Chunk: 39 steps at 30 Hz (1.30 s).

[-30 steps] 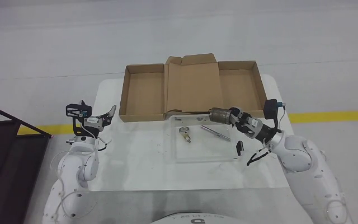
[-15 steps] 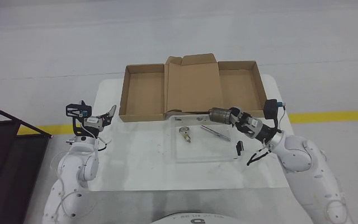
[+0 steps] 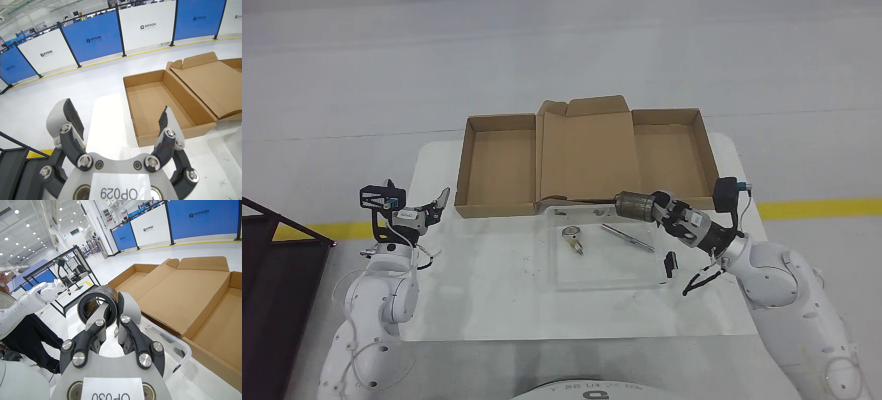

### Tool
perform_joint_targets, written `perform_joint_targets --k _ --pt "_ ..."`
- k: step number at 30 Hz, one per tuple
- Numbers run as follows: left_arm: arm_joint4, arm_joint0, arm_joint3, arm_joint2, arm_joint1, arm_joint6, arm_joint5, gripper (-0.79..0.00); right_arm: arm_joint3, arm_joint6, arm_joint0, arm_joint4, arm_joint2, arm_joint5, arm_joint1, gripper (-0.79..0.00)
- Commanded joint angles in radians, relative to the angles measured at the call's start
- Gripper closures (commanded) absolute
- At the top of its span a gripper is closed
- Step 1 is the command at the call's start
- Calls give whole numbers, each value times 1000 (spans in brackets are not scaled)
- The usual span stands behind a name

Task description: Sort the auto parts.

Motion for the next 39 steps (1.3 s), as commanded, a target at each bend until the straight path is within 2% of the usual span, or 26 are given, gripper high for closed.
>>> perform_joint_targets --k 1,7,12,20,26,29,32,34,36,39 --pt "0 0 0 0 0 0 0 -785 10 5 1 31 1 -15 1 0" --pt "0 0 0 0 0 0 0 -785 46 62 0 197 21 -56 11 0" --pt "0 0 0 0 0 0 0 -785 65 127 -3 353 38 -49 21 0" --pt "0 0 0 0 0 0 0 -785 126 421 43 759 30 21 46 0" --pt "0 0 0 0 0 0 0 -785 165 527 77 879 32 46 54 0" --pt "0 0 0 0 0 0 0 -785 174 538 85 892 30 46 54 0" --pt "0 0 0 0 0 0 0 -785 184 494 90 844 44 37 54 0" --pt "0 0 0 0 0 0 0 -785 181 403 89 731 65 29 51 0" --pt "0 0 0 0 0 0 0 -785 163 262 82 552 89 41 45 0" --pt "0 0 0 0 0 0 0 -785 132 69 77 319 72 125 31 0"
